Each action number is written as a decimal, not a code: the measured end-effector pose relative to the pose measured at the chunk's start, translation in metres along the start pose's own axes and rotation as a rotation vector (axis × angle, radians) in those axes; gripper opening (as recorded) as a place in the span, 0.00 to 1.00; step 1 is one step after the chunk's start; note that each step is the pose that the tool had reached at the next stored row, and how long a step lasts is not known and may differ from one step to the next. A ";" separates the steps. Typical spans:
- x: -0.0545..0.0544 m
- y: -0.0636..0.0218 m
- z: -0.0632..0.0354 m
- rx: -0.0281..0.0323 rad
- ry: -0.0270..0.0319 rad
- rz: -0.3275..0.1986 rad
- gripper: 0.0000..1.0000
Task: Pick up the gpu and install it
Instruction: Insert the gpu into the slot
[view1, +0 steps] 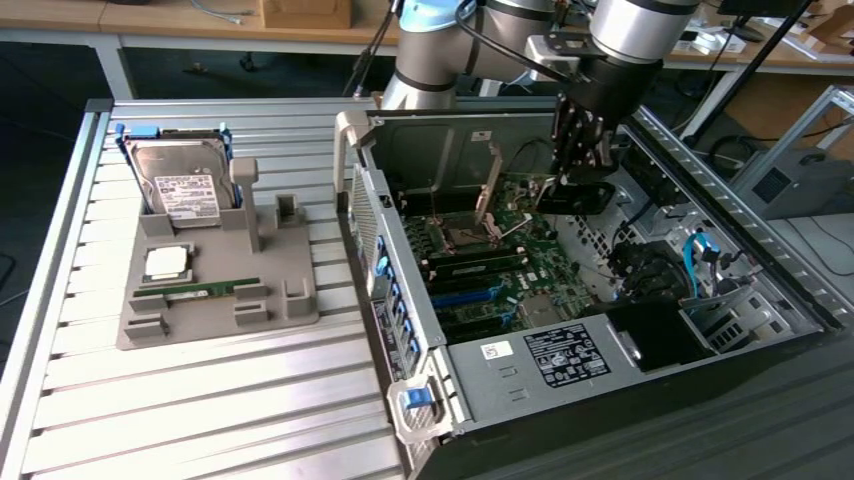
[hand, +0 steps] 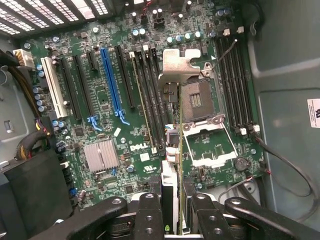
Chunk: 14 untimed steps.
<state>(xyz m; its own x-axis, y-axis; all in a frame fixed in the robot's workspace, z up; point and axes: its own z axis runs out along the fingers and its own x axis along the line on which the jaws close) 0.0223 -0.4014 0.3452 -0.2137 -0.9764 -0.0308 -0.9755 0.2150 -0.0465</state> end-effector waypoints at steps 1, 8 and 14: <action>0.000 0.0000 0.0000 -0.0001 0.0000 -0.002 0.27; 0.000 0.0000 0.0002 -0.0006 -0.0008 -0.020 0.27; 0.000 0.0000 0.0004 -0.0012 -0.0017 -0.037 0.27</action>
<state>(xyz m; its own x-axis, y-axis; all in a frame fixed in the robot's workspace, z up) 0.0223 -0.4014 0.3448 -0.1776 -0.9836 -0.0307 -0.9828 0.1789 -0.0464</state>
